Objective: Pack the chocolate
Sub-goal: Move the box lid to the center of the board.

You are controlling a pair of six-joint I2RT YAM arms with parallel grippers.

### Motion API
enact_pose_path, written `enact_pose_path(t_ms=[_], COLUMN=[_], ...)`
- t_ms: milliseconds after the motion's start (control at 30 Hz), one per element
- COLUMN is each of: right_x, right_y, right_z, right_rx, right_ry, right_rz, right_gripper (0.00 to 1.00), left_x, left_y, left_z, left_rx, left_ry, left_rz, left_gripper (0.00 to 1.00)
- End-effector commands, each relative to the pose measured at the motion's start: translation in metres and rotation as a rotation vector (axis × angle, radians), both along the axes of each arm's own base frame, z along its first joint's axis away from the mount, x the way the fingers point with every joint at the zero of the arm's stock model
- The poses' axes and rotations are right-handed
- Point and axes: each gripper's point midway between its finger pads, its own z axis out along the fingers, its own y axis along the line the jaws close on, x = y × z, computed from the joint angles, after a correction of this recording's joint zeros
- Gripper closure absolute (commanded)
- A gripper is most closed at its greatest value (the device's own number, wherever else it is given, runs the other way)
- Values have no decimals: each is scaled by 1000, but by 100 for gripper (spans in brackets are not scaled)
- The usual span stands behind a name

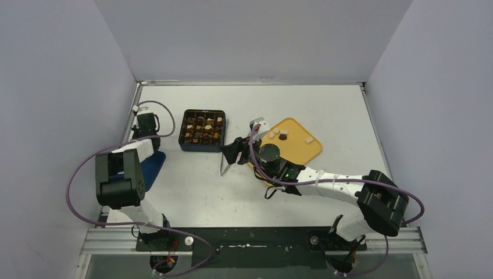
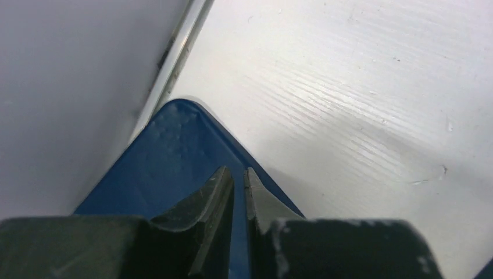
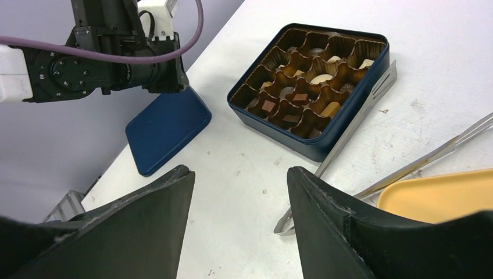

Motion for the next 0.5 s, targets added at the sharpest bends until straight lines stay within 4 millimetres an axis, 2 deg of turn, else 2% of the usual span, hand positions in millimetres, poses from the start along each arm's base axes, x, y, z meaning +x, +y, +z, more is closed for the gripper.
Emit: enact_pose_path(t_ms=[0,33,67,267,467], right_x=[0,-1,-2,-4,-3], right_y=[-7,-9,-10,-20,-11], right_z=[38,38,38,34,32], right_rx=[64,58,57,60,57], right_ry=[-89,-92,-94,-102,-99], right_rz=[-24,-26,-25,-41,-19], right_gripper=[39,39,39,39,39], left_x=[11,6,2,-9,-2], left_y=[29,37,46,89,94], left_z=[43,41,38,36,13], left_rx=[258,292,314,286,232], left_ry=[-8,40,80,127,178], left_rz=[-84,-91,-98,-162,-225], left_gripper=[94,99,100,100,100])
